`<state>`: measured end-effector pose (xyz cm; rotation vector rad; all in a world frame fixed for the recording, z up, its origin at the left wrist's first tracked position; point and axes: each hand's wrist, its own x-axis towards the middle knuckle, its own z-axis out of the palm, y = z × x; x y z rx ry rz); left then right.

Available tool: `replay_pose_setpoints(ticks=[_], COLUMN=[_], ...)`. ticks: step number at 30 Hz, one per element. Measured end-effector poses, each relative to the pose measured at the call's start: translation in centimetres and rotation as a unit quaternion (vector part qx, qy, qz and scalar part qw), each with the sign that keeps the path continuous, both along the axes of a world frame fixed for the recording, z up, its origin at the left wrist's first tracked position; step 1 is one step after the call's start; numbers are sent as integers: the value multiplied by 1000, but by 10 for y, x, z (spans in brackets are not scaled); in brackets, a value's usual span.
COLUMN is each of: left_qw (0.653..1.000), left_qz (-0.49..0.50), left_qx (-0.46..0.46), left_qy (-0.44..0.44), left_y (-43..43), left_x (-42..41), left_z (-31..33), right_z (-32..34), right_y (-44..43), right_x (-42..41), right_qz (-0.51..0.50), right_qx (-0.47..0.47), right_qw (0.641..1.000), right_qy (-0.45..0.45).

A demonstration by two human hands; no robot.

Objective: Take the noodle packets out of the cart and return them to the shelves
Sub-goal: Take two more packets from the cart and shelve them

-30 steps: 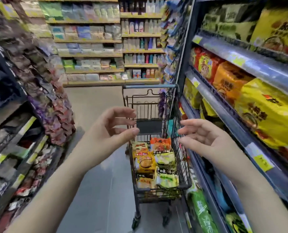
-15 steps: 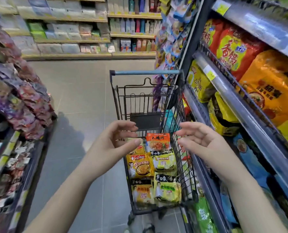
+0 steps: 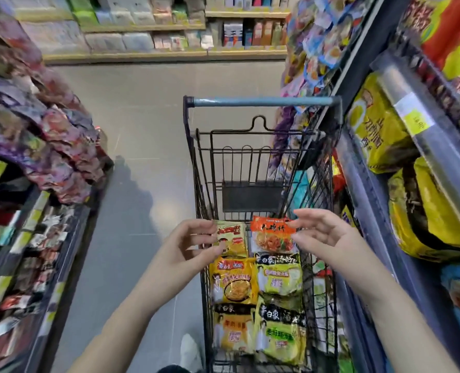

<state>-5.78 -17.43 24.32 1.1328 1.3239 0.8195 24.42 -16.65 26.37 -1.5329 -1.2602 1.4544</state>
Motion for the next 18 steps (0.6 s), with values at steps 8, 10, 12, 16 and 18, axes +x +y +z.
replay_pose_setpoints(ticks=[8, 10, 12, 16, 18], left_qw=[998, 997, 996, 995, 995], left_qz=[-15, -22, -19, -9, -15], left_qx=[-62, -73, -82, -95, -101], left_qy=[10, 6, 2, -7, -5], left_y=[39, 42, 43, 48, 52], left_x=[17, 20, 24, 31, 34], left_z=[-69, -87, -103, -131, -140], right_z=[-109, -142, -172, -229, -256], right_y=[42, 49, 55, 76, 86], right_x=[29, 34, 37, 36, 34], right_qz=[-51, -67, -75, -82, -77], right_qx=[-75, -106, -135, -178, -198], right_qw=[995, 990, 985, 973, 969], right_qy=[-48, -61, -79, -118, -124])
